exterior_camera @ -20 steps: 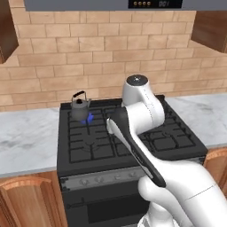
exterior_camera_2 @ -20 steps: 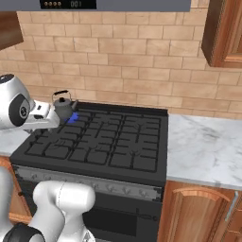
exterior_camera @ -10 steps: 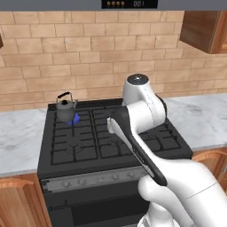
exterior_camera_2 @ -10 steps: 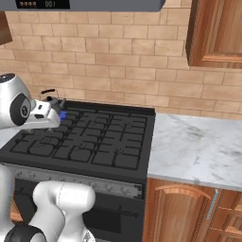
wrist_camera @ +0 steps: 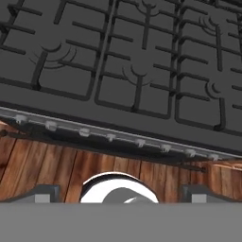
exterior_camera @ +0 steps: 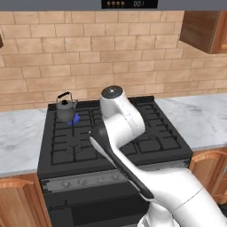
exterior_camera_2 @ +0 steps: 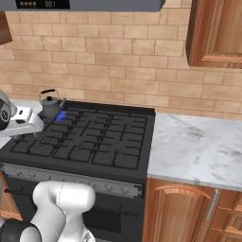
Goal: The kettle is done boiling. Turn off the stove, then wait for 300 timesteps before moving the kettle to the dining table.
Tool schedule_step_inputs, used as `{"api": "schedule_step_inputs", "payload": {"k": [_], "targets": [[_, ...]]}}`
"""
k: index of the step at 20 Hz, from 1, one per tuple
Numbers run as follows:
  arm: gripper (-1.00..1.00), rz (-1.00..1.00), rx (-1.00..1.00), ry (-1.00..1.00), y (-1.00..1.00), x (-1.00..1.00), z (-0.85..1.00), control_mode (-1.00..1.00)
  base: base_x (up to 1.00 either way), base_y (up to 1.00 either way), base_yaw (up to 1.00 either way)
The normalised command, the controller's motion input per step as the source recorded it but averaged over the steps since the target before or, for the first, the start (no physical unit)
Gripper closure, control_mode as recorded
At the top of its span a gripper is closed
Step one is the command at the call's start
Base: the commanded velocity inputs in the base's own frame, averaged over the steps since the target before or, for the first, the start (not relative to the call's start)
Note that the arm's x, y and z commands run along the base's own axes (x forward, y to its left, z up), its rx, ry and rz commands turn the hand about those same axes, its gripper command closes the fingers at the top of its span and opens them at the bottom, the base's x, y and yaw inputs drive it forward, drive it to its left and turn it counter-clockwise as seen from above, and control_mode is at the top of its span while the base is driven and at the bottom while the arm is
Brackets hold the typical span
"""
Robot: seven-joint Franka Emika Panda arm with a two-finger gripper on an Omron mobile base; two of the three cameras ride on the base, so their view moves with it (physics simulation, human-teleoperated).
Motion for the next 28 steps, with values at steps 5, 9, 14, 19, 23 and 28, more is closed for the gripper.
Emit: {"api": "schedule_step_inputs", "payload": {"k": [5,9,14,19,23,28], "targets": [[-1.00,0.02,-0.10,0.00,0.62,-0.21,-0.36,-1.00,0.00,0.00,0.00],[-1.00,0.00,-0.10,-0.04,0.58,-0.23,-0.36,-1.00,0.00,0.00,0.00],[-1.00,0.01,-0.09,-0.14,0.42,-0.34,-0.36,-1.00,0.00,0.00,0.00],[-1.00,0.01,-0.09,-0.19,0.29,-0.33,-0.35,-1.00,0.00,0.00,0.00],[-1.00,0.05,-0.04,-0.13,0.02,0.00,-0.36,-1.00,0.00,0.00,0.00],[-1.00,0.08,-0.04,-0.14,-0.03,0.00,-0.36,-1.00,0.00,0.00,0.00]]}}
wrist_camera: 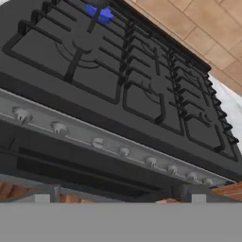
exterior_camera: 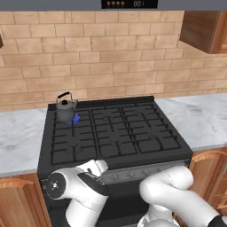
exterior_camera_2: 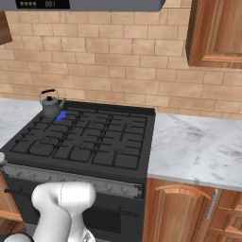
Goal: The kettle is done boiling. Turn off the stove, then wait for 300 timesteps before moving the kettle to the dining table.
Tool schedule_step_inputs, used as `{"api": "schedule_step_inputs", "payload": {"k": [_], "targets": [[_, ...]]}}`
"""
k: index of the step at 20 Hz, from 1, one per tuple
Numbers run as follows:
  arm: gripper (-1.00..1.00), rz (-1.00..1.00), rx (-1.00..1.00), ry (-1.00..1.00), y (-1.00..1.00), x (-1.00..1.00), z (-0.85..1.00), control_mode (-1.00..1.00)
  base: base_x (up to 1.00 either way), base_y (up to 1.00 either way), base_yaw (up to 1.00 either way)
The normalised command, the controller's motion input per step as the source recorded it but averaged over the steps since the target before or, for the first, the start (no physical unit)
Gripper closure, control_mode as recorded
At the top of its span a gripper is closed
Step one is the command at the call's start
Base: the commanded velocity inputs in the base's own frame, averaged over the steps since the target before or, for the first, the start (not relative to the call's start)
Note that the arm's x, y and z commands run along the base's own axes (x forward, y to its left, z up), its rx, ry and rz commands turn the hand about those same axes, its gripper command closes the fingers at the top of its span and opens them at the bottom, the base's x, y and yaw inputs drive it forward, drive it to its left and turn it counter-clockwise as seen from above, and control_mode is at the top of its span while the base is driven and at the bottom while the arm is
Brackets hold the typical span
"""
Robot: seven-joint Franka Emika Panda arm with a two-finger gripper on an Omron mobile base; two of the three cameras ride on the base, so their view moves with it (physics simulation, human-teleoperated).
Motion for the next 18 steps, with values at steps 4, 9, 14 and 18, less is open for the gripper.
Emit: {"api": "schedule_step_inputs", "payload": {"k": [4,9,14,18], "targets": [[-1.00,0.10,-0.04,-0.15,-0.02,0.00,-0.40,-1.00,0.00,0.00,0.00],[-1.00,0.10,-0.02,-0.23,-0.05,0.00,-0.50,-1.00,0.00,0.00,0.00],[-1.00,0.08,0.00,-0.19,-0.15,0.06,-0.33,-1.00,0.00,0.00,0.00],[-1.00,0.05,0.00,-0.05,-0.13,0.24,-0.20,-1.00,0.00,0.00,0.00]]}}
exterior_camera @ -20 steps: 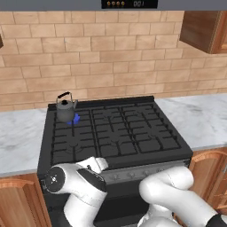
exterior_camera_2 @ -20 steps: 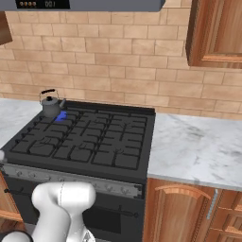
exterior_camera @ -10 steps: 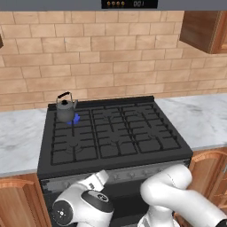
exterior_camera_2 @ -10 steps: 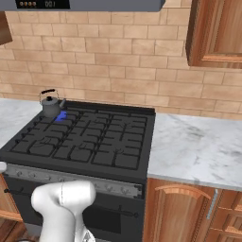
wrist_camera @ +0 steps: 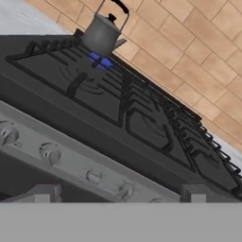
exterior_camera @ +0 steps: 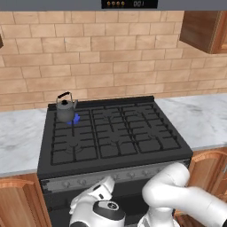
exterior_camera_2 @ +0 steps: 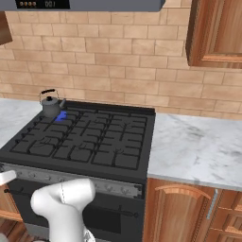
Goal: The kettle is done boiling. Turn off the stove, then wait for 300 timesteps before moving the kettle to the dining table.
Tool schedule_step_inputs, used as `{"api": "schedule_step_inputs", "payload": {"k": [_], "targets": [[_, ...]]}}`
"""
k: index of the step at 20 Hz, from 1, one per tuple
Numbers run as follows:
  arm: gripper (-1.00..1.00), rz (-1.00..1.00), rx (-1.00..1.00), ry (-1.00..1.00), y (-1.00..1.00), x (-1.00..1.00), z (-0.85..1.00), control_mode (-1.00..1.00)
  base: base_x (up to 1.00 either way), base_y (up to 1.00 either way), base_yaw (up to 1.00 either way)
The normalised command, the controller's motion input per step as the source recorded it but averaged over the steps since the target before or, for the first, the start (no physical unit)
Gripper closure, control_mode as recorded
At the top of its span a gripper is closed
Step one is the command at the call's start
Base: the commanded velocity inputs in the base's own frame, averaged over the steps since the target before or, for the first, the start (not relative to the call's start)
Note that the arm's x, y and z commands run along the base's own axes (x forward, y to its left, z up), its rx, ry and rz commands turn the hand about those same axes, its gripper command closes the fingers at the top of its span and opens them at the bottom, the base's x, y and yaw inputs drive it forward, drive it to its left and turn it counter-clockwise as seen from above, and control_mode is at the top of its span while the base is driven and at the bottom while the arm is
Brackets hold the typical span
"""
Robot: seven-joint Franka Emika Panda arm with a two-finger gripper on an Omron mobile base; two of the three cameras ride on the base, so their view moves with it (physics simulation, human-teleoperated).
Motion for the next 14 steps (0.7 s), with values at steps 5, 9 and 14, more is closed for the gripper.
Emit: {"api": "schedule_step_inputs", "payload": {"k": [5,9,14], "targets": [[-1.00,0.01,0.00,-0.17,-0.02,0.29,-0.29,-1.00,0.00,0.00,0.00],[-1.00,0.00,0.00,-0.20,0.00,0.18,-0.33,-1.00,0.00,0.00,0.00],[-1.00,0.00,0.00,-0.11,0.01,0.21,-0.32,-1.00,0.00,0.00,0.00]]}}
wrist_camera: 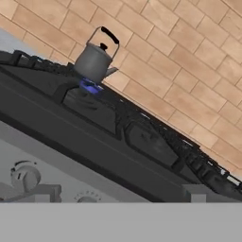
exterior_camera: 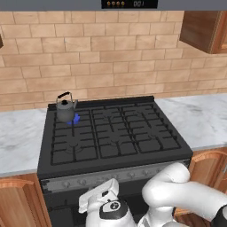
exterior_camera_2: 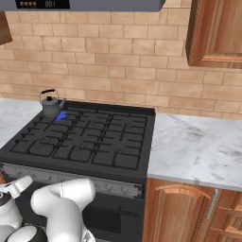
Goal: The kettle is done boiling. Turn off the stove, then wait for 300 timesteps before moving the kettle to the dining table.
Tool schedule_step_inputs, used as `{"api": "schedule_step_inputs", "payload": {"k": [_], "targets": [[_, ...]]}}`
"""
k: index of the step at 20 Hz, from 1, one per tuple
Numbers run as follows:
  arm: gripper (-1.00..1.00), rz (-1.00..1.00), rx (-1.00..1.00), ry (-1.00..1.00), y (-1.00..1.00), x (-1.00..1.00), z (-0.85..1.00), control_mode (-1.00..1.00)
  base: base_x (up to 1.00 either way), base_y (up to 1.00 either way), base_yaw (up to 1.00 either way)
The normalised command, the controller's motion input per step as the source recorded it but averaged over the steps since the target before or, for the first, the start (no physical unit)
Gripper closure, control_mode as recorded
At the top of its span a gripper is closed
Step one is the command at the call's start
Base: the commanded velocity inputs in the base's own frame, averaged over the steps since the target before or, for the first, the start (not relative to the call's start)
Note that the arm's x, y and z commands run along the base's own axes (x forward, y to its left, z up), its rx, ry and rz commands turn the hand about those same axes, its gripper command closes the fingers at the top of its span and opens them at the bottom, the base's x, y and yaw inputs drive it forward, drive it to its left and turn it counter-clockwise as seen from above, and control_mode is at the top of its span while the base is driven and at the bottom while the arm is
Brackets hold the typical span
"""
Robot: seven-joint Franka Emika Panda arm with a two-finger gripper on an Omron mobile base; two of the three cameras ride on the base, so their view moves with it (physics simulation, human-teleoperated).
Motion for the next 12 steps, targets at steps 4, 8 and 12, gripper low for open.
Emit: {"api": "schedule_step_inputs", "payload": {"k": [4,8,12], "targets": [[-1.00,-0.01,0.00,-0.02,0.08,0.25,-0.32,-1.00,0.00,0.00,0.00],[-1.00,-0.02,0.00,-0.05,0.33,0.06,-0.28,-1.00,0.00,0.00,0.00],[-1.00,-0.03,-0.02,-0.13,0.44,0.00,-0.12,-1.00,0.00,0.00,0.00]]}}
